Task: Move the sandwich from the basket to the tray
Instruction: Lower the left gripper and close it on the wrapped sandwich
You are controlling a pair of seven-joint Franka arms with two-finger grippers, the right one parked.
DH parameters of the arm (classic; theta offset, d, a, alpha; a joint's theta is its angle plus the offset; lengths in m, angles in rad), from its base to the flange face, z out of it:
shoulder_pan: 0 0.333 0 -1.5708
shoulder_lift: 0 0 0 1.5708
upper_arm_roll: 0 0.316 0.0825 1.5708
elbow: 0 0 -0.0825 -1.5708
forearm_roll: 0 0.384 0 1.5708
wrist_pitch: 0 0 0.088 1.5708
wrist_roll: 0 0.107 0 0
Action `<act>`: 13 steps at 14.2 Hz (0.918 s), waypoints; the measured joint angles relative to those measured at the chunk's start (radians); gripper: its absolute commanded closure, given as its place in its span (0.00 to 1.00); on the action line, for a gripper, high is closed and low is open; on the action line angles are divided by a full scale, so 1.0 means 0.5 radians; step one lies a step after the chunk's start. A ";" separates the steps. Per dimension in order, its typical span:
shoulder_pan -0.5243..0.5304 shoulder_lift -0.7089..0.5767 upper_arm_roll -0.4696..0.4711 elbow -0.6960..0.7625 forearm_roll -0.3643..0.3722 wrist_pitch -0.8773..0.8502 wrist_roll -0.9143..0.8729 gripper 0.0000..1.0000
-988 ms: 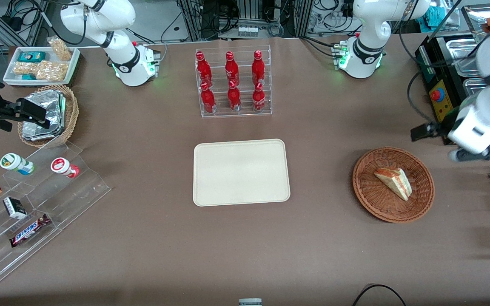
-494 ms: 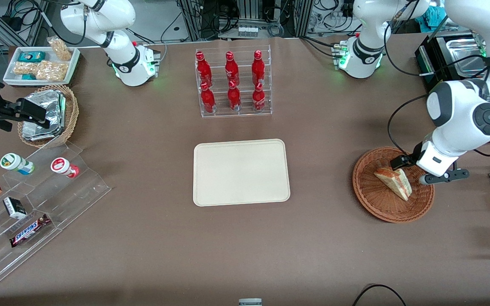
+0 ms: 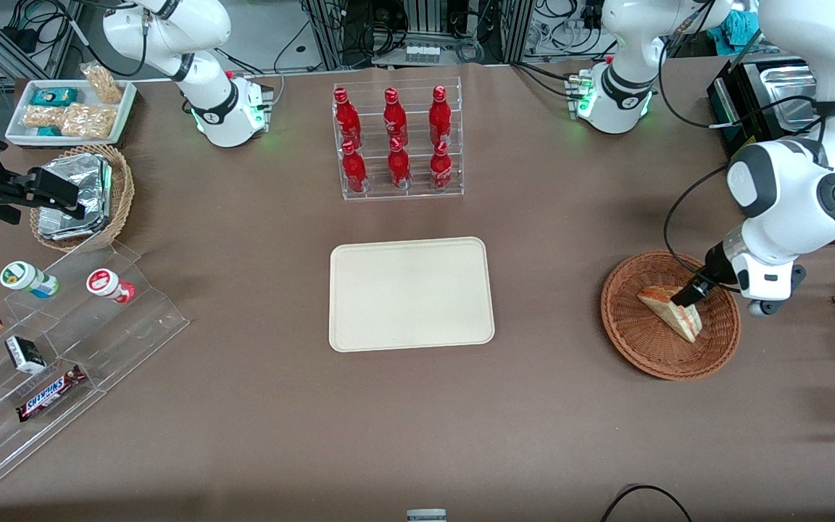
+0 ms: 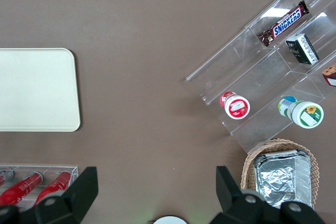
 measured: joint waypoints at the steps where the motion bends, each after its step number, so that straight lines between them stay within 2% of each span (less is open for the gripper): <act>1: -0.002 0.032 -0.004 0.000 -0.008 0.047 -0.105 0.00; 4: -0.002 0.138 -0.006 0.003 -0.017 0.162 -0.186 0.00; 5: -0.002 0.182 -0.006 0.003 -0.017 0.214 -0.186 0.15; 6: -0.002 0.233 -0.006 0.003 -0.017 0.275 -0.186 0.47; 7: -0.002 0.285 -0.006 0.003 -0.017 0.331 -0.186 0.73; 8: -0.002 0.321 -0.007 0.004 -0.017 0.358 -0.186 0.86; 11: -0.014 0.304 -0.009 0.022 -0.016 0.283 -0.186 0.88; 13: -0.032 0.227 -0.016 0.083 0.006 0.038 -0.174 0.89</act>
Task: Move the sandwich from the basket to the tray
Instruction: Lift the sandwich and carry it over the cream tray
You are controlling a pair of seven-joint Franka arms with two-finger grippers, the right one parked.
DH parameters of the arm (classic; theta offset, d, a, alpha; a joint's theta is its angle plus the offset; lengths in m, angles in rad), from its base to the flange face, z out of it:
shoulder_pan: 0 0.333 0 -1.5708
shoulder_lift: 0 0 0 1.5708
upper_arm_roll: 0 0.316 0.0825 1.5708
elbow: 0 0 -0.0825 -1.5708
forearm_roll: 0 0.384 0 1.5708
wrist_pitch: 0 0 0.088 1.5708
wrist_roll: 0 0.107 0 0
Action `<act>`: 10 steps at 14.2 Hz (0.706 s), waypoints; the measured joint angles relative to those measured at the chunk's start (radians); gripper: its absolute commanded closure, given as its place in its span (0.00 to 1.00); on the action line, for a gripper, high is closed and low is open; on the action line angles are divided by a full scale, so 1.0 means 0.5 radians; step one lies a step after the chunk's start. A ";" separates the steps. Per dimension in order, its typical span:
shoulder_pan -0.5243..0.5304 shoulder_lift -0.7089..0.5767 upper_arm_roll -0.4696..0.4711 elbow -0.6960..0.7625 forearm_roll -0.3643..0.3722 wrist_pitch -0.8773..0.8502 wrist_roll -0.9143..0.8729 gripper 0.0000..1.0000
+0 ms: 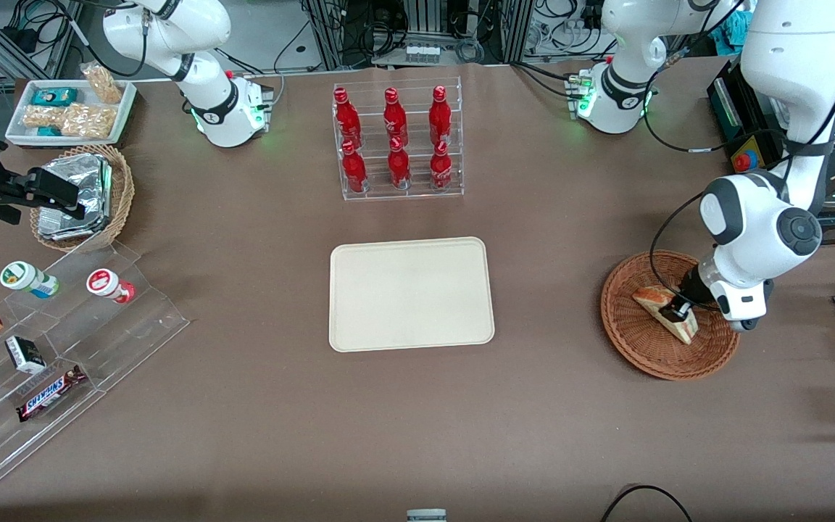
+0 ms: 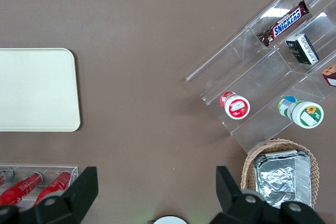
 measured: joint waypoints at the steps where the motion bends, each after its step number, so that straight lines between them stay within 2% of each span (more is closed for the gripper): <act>1: -0.008 -0.053 -0.007 0.059 0.042 -0.186 0.029 0.89; 3: -0.055 -0.142 -0.024 0.236 0.125 -0.587 0.206 0.88; 6: -0.244 -0.148 -0.036 0.477 0.145 -0.903 0.852 0.89; 10: -0.639 0.040 -0.051 0.666 0.132 -0.911 0.819 0.90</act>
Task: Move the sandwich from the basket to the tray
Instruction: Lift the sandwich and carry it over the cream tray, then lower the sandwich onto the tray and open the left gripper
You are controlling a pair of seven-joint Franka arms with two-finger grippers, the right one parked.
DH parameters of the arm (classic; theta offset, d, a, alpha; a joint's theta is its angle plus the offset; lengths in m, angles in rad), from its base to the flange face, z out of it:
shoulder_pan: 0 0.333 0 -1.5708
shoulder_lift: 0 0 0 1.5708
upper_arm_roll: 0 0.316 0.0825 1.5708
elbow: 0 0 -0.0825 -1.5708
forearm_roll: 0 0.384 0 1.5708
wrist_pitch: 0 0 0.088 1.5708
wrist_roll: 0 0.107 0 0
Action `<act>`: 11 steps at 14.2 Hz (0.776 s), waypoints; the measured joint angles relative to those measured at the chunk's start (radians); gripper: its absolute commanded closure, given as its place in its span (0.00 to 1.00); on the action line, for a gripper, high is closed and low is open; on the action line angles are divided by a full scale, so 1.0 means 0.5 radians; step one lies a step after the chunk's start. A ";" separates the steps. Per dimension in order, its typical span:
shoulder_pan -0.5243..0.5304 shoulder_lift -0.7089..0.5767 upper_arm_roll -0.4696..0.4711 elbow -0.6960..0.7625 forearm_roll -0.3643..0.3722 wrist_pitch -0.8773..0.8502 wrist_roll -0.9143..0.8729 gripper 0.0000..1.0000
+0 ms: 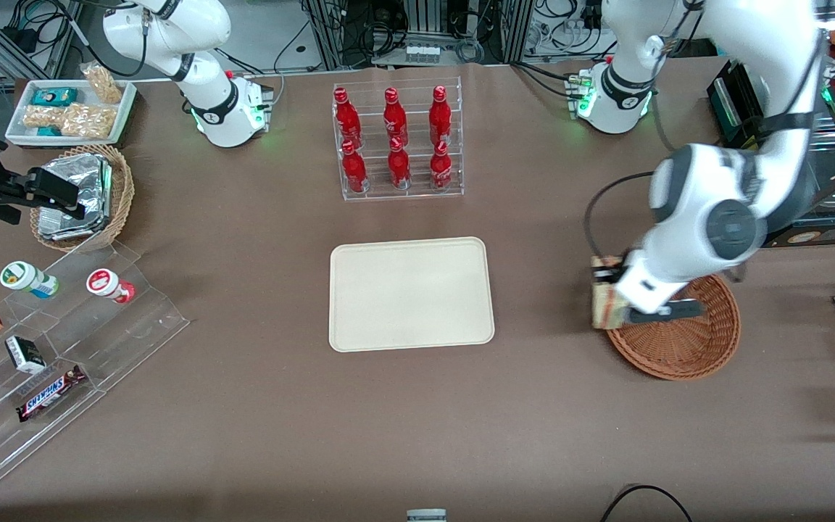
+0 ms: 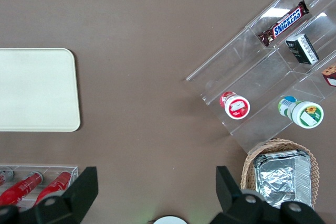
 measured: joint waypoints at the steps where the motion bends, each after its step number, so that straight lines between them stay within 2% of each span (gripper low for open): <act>1: -0.090 0.076 -0.002 0.069 -0.036 0.001 -0.067 0.91; 4: -0.342 0.348 -0.005 0.355 -0.110 0.003 -0.343 0.91; 8: -0.652 0.704 -0.008 0.761 -0.114 0.008 -0.792 0.91; 11: -0.806 0.920 -0.006 1.024 -0.114 0.054 -1.042 0.91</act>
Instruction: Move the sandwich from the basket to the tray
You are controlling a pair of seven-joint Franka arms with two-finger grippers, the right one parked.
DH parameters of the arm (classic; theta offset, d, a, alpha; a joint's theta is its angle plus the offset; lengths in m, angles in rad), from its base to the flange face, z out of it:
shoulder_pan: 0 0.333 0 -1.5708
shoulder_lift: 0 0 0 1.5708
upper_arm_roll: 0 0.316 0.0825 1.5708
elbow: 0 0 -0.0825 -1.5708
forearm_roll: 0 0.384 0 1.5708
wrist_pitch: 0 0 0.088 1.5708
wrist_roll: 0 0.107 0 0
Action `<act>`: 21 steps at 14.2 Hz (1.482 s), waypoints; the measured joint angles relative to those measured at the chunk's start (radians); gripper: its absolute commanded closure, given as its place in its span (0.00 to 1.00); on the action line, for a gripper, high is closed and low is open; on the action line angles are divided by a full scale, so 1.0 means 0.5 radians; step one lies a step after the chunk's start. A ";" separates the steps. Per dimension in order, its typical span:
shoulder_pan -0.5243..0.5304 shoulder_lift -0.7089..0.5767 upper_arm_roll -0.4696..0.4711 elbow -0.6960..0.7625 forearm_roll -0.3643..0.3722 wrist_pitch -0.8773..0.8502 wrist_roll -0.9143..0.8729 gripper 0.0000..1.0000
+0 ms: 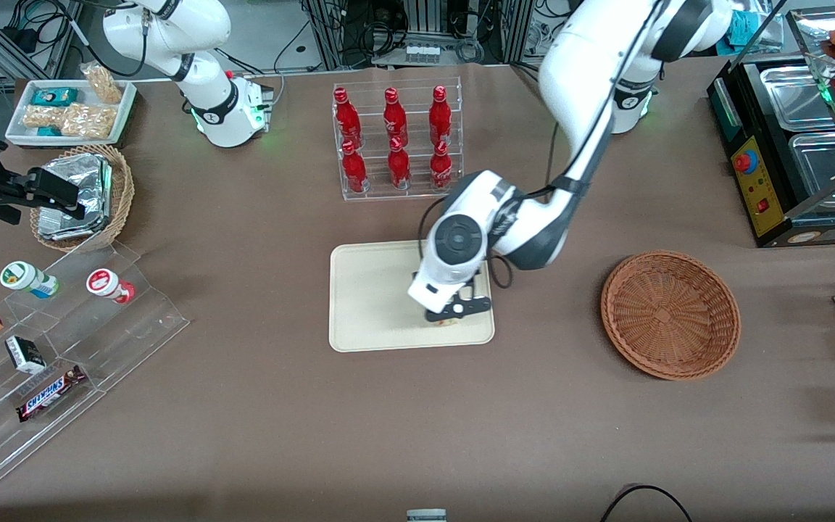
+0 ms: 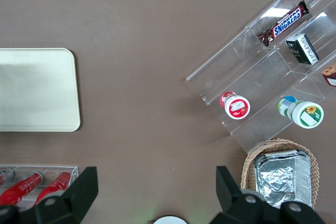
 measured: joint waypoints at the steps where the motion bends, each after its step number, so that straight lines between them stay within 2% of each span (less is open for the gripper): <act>1: -0.040 0.056 0.000 0.046 0.000 0.068 -0.050 0.91; 5: -0.145 0.195 -0.001 0.083 -0.001 0.284 -0.124 0.90; 6: -0.151 0.214 -0.009 0.084 -0.003 0.304 -0.124 0.86; 7: -0.152 0.230 -0.024 0.082 -0.007 0.326 -0.124 0.56; 8: -0.152 0.243 -0.035 0.075 -0.024 0.365 -0.124 0.01; 11: -0.157 0.257 -0.049 0.047 -0.151 0.492 -0.122 0.00; 14: -0.176 0.201 -0.051 0.057 -0.169 0.495 -0.123 0.00; 16: -0.162 0.087 -0.015 0.059 -0.159 0.331 -0.115 0.00; 21: -0.092 -0.243 0.218 -0.023 -0.122 -0.298 -0.067 0.00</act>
